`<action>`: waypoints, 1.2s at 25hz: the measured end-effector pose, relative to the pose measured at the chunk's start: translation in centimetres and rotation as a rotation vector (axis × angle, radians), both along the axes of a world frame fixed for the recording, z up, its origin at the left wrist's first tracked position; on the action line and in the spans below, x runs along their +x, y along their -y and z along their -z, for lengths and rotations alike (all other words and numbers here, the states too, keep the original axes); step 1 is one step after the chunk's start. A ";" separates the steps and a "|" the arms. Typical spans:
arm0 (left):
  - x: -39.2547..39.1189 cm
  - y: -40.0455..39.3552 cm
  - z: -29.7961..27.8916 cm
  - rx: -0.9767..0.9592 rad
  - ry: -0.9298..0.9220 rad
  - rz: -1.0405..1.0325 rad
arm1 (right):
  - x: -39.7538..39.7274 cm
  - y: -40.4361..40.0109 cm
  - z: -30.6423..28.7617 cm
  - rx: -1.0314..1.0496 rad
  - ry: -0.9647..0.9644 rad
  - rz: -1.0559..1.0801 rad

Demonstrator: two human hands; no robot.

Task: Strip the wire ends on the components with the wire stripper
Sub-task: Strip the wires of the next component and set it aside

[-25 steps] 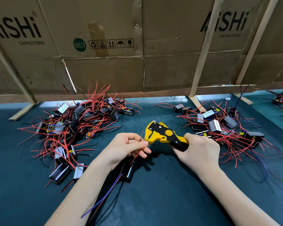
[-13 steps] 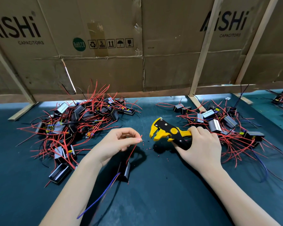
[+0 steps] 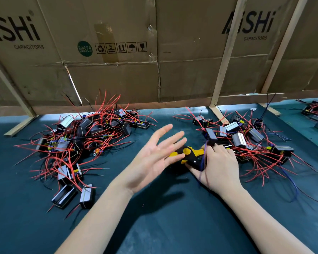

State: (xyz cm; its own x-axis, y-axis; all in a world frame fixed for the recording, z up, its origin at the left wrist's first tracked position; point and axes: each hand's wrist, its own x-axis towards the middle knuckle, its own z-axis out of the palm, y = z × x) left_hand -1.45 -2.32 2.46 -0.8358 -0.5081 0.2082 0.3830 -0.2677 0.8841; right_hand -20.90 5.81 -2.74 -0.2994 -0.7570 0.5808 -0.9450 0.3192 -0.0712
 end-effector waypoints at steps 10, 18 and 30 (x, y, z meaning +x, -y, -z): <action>3.5 3.2 -0.6 -0.292 0.256 -0.478 | -1.4 -0.7 -1.8 -0.129 0.379 0.200; 8.5 7.5 0.6 -0.807 0.986 -1.306 | 0.4 -1.2 -2.7 -0.278 1.103 -0.333; 7.9 7.3 1.8 -0.863 1.203 -1.168 | -1.4 -0.5 -2.9 -0.629 1.620 -0.150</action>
State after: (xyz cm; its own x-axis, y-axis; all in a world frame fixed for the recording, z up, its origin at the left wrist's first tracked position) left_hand 6.48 -9.61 0.62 -0.0692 -0.9423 0.3275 -0.8227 0.2396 0.5155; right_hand -22.27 6.34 0.12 -0.7796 -0.6260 -0.0187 0.1849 -0.2015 -0.9619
